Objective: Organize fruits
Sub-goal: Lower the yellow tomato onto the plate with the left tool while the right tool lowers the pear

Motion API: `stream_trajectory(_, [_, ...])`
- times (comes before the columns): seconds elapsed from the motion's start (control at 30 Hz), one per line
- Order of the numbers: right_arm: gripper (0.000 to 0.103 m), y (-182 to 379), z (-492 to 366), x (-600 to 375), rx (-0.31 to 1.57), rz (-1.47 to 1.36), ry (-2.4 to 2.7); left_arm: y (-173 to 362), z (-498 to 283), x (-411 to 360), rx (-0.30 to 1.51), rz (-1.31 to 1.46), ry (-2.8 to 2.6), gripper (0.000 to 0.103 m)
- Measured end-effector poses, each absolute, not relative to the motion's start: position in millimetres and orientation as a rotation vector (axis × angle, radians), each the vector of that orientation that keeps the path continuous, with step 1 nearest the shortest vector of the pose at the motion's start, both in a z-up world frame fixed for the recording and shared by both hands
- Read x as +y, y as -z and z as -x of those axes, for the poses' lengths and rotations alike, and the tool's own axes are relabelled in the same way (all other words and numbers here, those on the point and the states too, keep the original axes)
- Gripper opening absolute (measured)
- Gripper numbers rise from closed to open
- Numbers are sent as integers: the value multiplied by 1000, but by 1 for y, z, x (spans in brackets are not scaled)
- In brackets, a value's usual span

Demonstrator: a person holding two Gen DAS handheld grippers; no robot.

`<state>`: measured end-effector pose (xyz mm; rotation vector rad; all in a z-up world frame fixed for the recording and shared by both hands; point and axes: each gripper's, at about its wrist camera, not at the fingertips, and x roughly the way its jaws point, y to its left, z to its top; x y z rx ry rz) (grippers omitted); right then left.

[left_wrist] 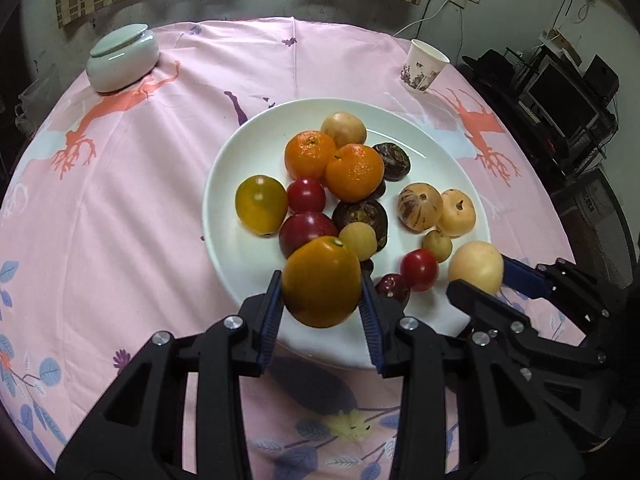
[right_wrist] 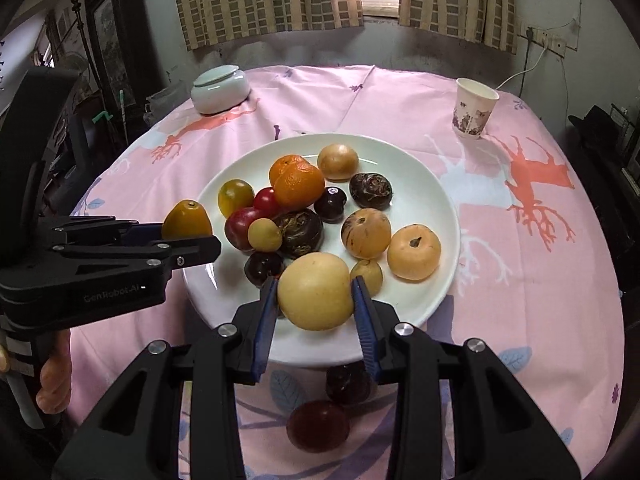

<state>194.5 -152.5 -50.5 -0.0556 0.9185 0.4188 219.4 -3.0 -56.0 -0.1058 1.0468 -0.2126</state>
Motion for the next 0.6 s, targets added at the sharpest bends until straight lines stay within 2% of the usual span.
stream_trajectory(0.37, [38, 60, -217, -141, 890, 70, -434, 63, -229, -4, 1070, 113, 210, 37])
stream_trajectory(0.43, [49, 59, -218, -140, 871, 98, -411, 62, -230, 1, 1074, 125, 194, 38])
stream_trajectory(0.47, [58, 56, -216, -142, 850, 106, -377, 59, -230, 3, 1068, 137, 195, 46])
stream_trajectory(0.5, [58, 53, -213, -144, 838, 108, -366, 54, -228, 7, 1056, 151, 197, 61])
stream_trajectory(0.57, [58, 43, -203, -151, 842, 95, -378, 38, -219, 14, 1002, 169, 195, 70])
stream_trajectory(0.6, [59, 37, -196, -156, 835, 85, -382, 30, -212, 16, 979, 162, 192, 70])
